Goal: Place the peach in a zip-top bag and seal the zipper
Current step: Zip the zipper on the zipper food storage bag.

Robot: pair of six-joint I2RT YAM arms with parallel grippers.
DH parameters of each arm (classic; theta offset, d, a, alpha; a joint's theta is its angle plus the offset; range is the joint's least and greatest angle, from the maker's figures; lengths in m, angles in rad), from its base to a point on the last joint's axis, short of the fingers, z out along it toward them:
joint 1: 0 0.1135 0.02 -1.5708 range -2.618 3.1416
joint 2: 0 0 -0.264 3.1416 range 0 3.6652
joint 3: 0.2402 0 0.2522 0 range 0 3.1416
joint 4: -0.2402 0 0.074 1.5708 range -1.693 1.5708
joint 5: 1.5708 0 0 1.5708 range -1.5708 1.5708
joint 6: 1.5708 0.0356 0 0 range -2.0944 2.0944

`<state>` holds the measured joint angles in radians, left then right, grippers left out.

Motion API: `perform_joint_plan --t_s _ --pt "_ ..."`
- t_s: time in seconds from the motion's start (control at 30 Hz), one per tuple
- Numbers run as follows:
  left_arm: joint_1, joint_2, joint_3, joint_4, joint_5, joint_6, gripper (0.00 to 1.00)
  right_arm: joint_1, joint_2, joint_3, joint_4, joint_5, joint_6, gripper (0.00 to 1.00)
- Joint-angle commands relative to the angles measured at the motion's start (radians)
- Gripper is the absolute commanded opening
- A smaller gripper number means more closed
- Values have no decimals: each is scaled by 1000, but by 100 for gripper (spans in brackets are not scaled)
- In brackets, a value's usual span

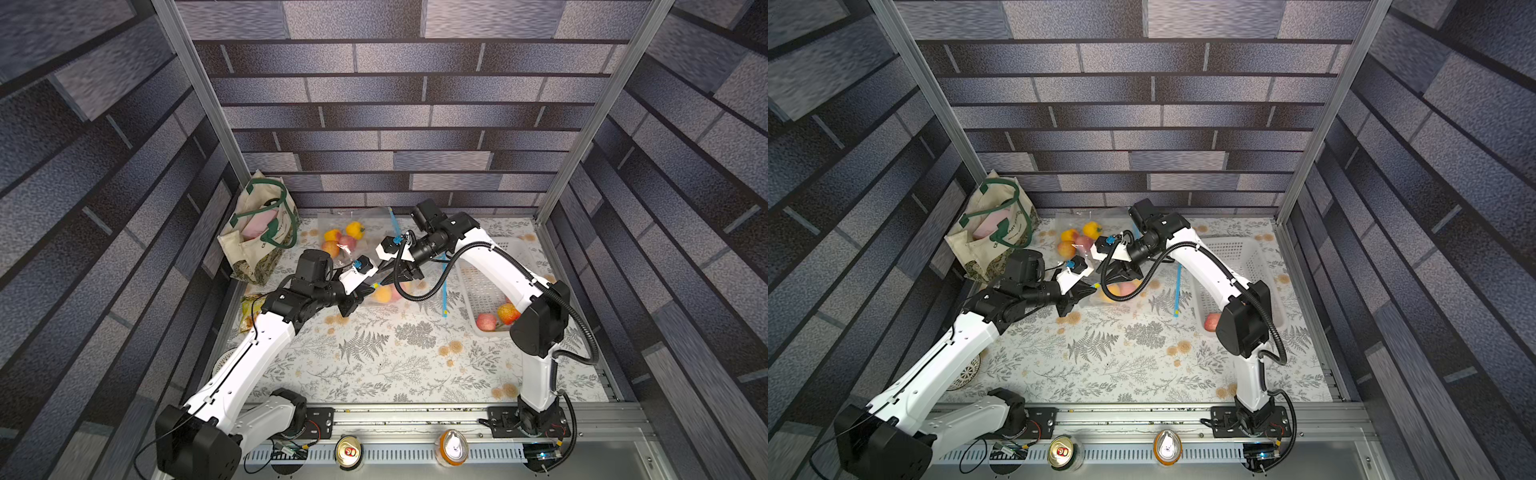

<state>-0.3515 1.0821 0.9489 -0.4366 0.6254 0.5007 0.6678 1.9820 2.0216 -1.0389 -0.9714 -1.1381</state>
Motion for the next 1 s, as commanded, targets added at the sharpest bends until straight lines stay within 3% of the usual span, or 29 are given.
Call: perform_joint_plan --t_s 0.0,0.5,0.67,0.97 --pt "6 -5 20 -8 22 22 0 15 8 17 -53 -53 -10 37" --pt "29 -34 -8 63 62 -11 0 19 82 16 -14 2 54 36" --pt "29 -28 -7 51 59 -7 0 21 77 11 8 -10 71 29" --pt "29 -25 1 25 48 4 0 20 54 12 23 -49 74 30"
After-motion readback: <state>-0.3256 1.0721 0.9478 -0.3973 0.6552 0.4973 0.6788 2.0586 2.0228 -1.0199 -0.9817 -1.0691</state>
